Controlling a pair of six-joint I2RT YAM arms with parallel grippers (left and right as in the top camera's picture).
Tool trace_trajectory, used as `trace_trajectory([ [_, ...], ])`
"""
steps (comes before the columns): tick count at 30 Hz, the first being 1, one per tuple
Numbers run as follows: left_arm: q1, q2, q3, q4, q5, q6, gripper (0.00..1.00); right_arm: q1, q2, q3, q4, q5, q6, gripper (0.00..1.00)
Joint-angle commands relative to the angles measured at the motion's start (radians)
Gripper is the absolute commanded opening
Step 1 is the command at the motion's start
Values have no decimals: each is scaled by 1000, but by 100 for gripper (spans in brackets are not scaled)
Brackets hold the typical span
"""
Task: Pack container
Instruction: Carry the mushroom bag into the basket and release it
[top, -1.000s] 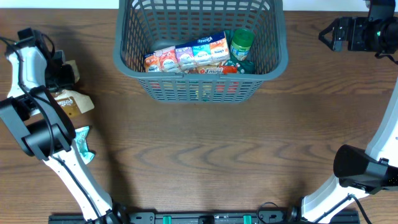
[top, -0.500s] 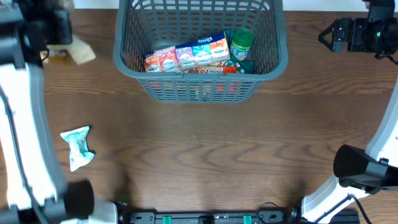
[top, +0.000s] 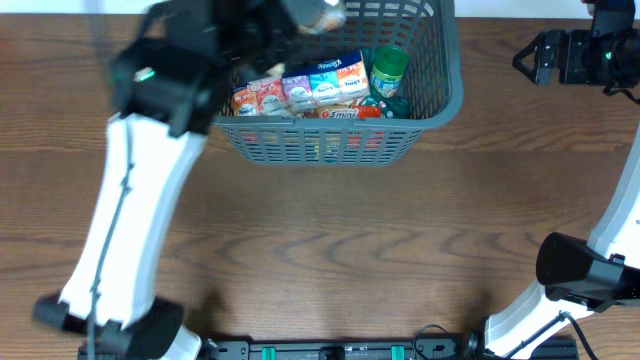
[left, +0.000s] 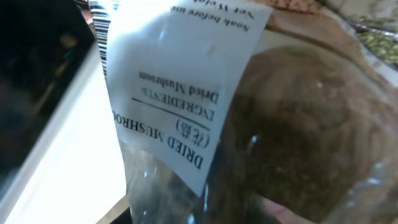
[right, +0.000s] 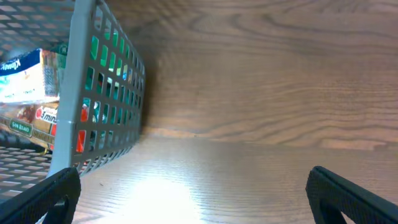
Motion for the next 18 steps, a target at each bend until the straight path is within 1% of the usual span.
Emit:
trace_trajectory([
  [1,-2,114,-2,20,48,156,6,-1,1,-6,-7,6,-20,99],
  [5,14,263,-2,11,47,144,6,-1,1,-6,-11,6,-22,99],
  [6,19,293,-2,5,47,133,7,-1,1,-6,-14,6,-23,99],
  [8,33,352,-2,-1,47,77,17,-1,1,-6,-22,6,-29,99],
  [10,45,399,-2,-1,47,23,29,-1,1,-6,-33,6,-40,99],
  [13,53,442,-2,-14,48,5,32,-1,1,-6,-42,6,-48,99],
  [14,53,444,-2,-17,48,5,36,-1,1,-6,-43,6,-48,99],
  [15,51,443,-2,-19,47,5,41,-1,1,-6,-43,6,-48,99],
  [16,48,437,-2,-19,46,5,62,-1,1,-6,-43,6,-48,99],
  [17,47,425,-2,-19,43,5,95,-1,1,-6,-43,6,-48,99],
  [18,45,413,-1,-18,32,5,99,-1,1,-6,-42,6,-48,99],
])
